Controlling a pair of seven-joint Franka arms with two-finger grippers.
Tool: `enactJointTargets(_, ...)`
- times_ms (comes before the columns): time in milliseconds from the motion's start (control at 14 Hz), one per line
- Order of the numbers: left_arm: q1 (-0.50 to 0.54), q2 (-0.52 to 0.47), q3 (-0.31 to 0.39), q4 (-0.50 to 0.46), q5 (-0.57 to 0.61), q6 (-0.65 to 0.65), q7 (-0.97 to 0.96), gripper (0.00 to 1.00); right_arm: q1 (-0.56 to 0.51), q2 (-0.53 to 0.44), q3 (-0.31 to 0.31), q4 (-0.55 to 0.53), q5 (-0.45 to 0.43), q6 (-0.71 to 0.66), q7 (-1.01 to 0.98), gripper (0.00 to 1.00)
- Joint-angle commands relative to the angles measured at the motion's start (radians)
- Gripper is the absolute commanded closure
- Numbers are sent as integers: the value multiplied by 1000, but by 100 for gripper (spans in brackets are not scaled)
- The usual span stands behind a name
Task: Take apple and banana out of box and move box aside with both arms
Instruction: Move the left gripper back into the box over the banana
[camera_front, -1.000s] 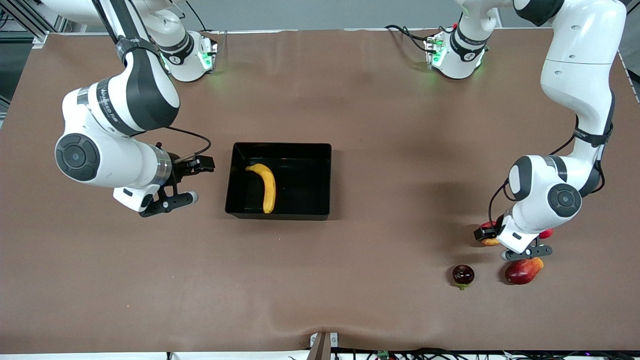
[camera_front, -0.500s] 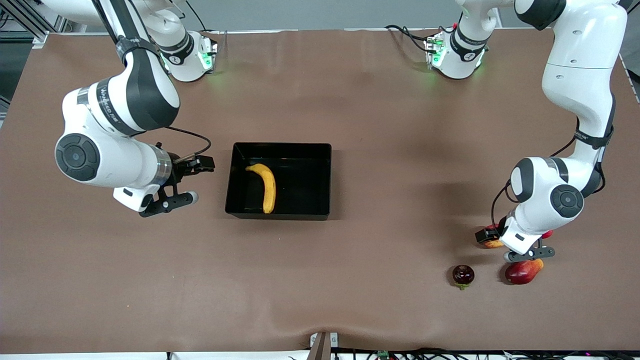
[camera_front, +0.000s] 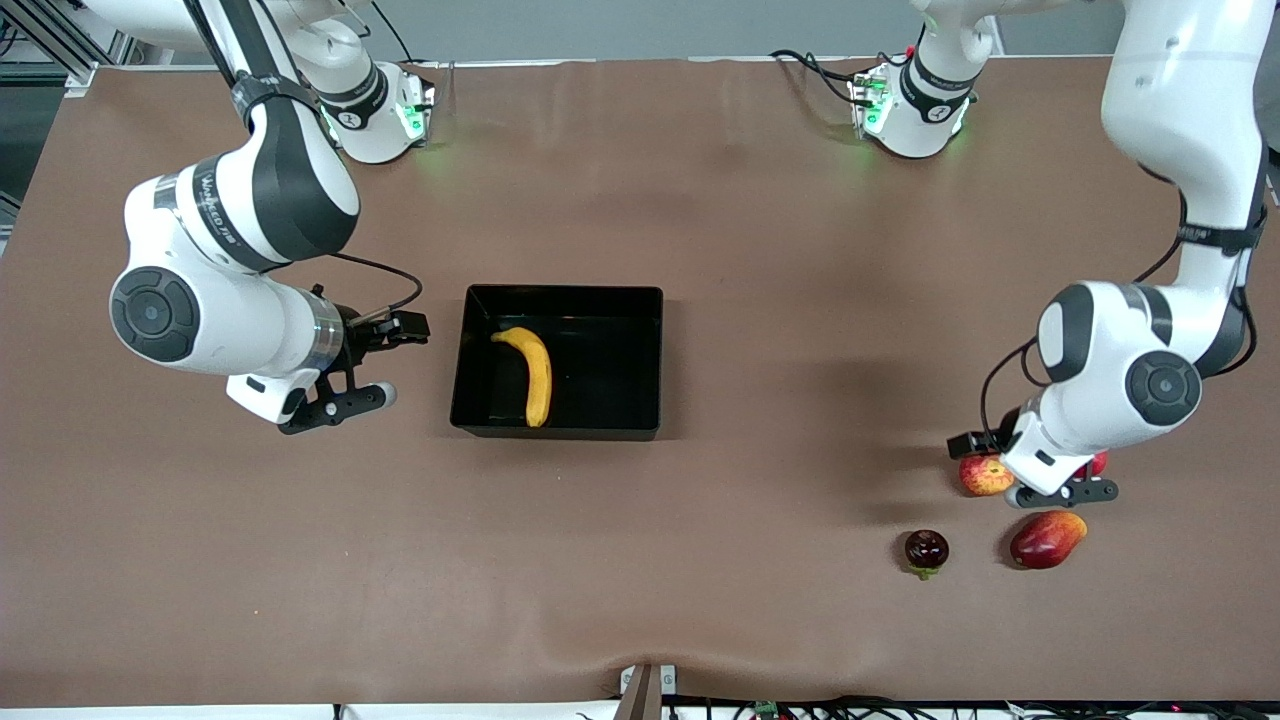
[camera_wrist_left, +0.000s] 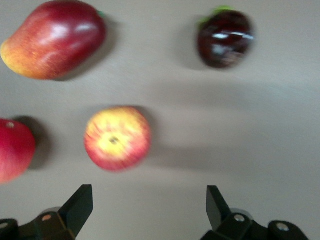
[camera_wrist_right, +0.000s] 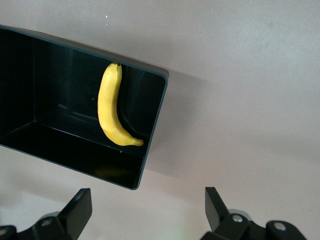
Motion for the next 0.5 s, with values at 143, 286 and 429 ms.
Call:
enactJointTargets(143,-2,-80,-206,-13,9,-78,-139,0,-4,-9,1,-1,12,-7,10,0)
enactJointTargets(286,-36,-74,-304,19,10,-79,-355,0,-6,-11,-2,-1,12,-7,11,0)
enactJointTargets(429,-167,-34,-319,108,12,-99,-528,0,-50,-11,-3,-3,12,-7,10,0)
